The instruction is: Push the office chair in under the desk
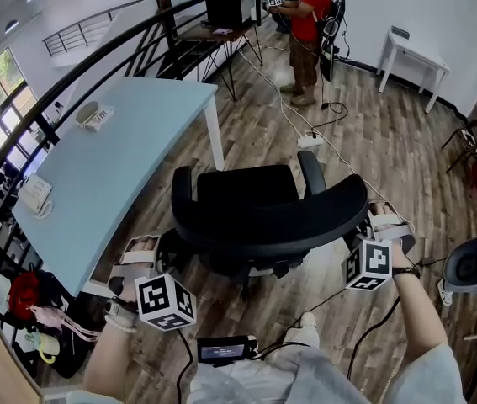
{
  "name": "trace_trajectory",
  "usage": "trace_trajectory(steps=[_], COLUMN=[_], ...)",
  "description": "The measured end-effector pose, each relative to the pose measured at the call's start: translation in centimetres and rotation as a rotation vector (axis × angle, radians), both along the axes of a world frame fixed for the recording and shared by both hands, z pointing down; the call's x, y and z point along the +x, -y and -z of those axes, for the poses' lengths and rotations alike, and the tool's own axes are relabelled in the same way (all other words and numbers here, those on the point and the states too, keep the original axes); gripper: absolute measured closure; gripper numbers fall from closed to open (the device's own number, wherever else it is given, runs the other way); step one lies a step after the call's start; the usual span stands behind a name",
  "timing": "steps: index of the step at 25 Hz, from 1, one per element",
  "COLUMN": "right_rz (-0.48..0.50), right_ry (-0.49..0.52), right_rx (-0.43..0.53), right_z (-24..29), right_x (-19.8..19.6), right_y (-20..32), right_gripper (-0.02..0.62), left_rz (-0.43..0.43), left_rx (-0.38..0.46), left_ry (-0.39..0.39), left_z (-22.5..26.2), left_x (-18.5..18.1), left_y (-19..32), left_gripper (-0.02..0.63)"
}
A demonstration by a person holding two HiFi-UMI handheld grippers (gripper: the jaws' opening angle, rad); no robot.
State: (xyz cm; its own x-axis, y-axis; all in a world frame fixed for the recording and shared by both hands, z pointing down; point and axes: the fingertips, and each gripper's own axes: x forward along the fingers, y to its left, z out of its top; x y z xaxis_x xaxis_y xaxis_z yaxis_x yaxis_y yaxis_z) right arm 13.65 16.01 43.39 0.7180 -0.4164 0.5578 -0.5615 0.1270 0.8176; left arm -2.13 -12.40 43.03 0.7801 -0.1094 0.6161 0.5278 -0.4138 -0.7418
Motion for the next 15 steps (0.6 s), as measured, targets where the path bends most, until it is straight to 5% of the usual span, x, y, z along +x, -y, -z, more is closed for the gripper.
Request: trace_trajectory(steps=[15], right_rz=[0.131], right_ry=[-0.001], right_rx=[-0.011], right_z=[-0.1], right_x=[4.8], right_y=[-1.7], right_gripper=[0.385], left_rz=[0.184], left_rx=[-0.008], left_ry=[-0.008], left_z=[-0.2], left_x=[0.1], left_y=[-4.6], left_gripper=[0.413])
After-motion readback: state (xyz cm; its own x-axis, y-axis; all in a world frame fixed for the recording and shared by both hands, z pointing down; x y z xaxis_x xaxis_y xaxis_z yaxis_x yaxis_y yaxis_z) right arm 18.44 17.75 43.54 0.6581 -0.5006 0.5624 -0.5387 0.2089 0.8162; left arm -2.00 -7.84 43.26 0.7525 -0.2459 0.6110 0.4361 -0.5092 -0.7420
